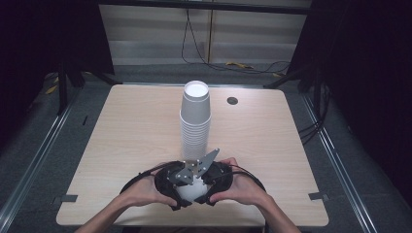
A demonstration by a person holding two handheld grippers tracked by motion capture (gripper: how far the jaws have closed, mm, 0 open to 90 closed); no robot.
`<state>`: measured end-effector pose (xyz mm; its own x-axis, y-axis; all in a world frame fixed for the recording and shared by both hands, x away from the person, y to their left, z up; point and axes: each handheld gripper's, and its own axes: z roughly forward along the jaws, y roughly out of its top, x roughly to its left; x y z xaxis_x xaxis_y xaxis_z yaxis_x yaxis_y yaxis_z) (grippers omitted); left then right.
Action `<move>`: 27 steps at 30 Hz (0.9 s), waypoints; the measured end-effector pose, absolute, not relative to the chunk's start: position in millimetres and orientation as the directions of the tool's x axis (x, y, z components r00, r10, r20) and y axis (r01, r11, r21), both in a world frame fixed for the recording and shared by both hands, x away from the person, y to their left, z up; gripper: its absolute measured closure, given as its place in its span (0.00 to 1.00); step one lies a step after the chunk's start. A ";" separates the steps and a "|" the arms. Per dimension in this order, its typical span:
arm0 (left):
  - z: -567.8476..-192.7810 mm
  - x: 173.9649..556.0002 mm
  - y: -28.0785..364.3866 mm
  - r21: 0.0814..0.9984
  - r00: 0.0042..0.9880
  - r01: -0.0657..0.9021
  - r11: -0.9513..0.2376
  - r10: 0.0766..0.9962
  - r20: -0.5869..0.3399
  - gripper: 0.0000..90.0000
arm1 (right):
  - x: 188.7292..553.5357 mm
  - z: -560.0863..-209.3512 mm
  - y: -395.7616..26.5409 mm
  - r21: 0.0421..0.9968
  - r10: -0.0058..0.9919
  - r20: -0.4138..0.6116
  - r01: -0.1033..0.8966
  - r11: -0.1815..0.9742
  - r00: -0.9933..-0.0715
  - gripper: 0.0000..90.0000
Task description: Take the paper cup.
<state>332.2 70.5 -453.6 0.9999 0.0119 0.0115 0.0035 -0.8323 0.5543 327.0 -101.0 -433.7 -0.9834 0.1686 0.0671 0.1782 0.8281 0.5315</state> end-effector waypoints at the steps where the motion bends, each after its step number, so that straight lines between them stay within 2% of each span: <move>1: -453.8 332.5 71.2 0.560 1.000 0.003 -0.828 0.012 0.012 0.14 | 327.2 -433.6 -101.2 0.533 0.168 0.068 0.178 0.827 -0.983 0.25; 10: -454.6 333.1 75.9 0.595 1.000 -0.006 -0.804 0.003 0.015 0.14 | 328.1 -433.2 -101.8 0.546 0.164 0.059 0.170 0.820 -0.985 0.25; 17: -450.3 332.2 79.2 0.622 0.998 -0.046 -0.781 -0.007 0.066 0.14 | 328.3 -431.2 -104.7 0.551 0.177 0.065 0.183 0.814 -0.982 0.25; 27: -448.7 328.9 84.4 0.670 0.996 -0.072 -0.739 -0.018 0.087 0.15 | 327.0 -430.8 -106.7 0.552 0.180 0.081 0.194 0.811 -0.980 0.25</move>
<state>328.9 84.4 -448.7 0.9960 -0.0183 0.0873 -0.0723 -0.7387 0.6701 327.0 -106.7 -430.8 -0.9804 0.1798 0.0808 0.1941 0.8106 0.5524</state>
